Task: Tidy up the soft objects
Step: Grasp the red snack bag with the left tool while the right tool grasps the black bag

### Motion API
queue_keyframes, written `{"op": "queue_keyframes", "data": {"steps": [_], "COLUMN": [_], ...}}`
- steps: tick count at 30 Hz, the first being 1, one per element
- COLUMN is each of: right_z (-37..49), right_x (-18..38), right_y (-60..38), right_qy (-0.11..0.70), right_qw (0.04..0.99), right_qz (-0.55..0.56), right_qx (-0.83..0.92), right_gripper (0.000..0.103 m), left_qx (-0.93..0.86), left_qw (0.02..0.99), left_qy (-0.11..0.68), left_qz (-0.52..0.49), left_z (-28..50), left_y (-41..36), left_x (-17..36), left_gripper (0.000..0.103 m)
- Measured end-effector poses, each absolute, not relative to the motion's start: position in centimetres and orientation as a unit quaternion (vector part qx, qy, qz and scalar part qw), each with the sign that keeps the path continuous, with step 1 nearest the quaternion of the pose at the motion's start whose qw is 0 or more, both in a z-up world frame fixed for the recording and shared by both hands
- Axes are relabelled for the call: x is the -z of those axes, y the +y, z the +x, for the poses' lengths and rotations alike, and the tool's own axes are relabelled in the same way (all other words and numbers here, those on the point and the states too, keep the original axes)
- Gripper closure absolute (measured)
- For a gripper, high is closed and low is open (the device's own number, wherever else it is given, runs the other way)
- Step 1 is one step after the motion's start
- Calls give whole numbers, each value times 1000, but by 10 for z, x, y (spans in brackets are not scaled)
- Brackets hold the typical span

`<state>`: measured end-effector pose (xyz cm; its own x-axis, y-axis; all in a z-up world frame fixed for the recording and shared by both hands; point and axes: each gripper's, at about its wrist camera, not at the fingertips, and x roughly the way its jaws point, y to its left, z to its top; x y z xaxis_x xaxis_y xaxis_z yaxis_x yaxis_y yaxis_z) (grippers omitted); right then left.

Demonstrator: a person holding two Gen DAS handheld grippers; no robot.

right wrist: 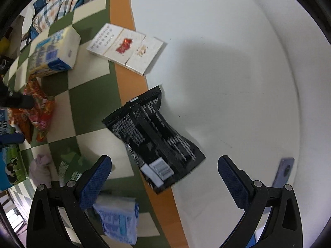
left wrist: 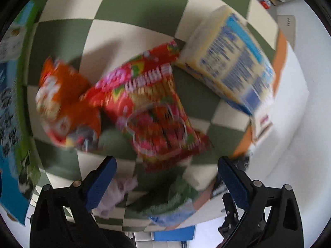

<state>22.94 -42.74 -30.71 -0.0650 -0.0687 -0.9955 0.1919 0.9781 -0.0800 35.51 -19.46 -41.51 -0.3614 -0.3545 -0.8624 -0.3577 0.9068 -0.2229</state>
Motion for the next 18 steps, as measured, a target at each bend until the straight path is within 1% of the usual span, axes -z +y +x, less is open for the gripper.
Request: {"op": "queue_keyframes", "data": {"steps": [1, 2, 3, 6, 10, 11, 13, 14, 16, 17, 18], "right_z": [230, 233, 235, 242, 246, 246, 246, 245, 241, 239, 239], "right_x": [313, 318, 325, 347, 369, 375, 385, 388, 395, 397, 398], "right_y": [-429, -431, -431, -428, -422, -422, -421, -422, -420, -418, -417], "right_qy": [728, 730, 733, 738, 746, 748, 753, 754, 751, 751, 750], "right_qw": [678, 677, 675, 673, 666, 663, 658, 657, 659, 660, 660], "right_qz": [43, 44, 46, 24, 1, 2, 9, 11, 21, 23, 25], "right_qx": [90, 84, 75, 35, 16, 18, 20, 24, 32, 34, 35], "right_gripper": [0, 0, 0, 0, 0, 3, 13, 21, 27, 32, 33], "left_qx": [-10, -12, -7, 8, 23, 28, 41, 47, 50, 48, 47], "left_qw": [527, 531, 536, 553, 587, 595, 612, 617, 616, 614, 610], "left_qy": [824, 824, 822, 817, 804, 800, 790, 786, 786, 788, 791], "left_qz": [-207, -200, -190, -164, -91, -68, -13, 2, 14, 9, -2], "left_z": [357, 358, 360, 361, 357, 354, 347, 345, 346, 344, 347], "left_y": [-194, -194, -196, -202, -217, -221, -231, -235, -238, -241, -242], "left_x": [418, 418, 420, 419, 405, 400, 393, 392, 393, 397, 401], "left_gripper": [9, 17, 29, 36, 38, 38, 38, 37, 34, 33, 33]}}
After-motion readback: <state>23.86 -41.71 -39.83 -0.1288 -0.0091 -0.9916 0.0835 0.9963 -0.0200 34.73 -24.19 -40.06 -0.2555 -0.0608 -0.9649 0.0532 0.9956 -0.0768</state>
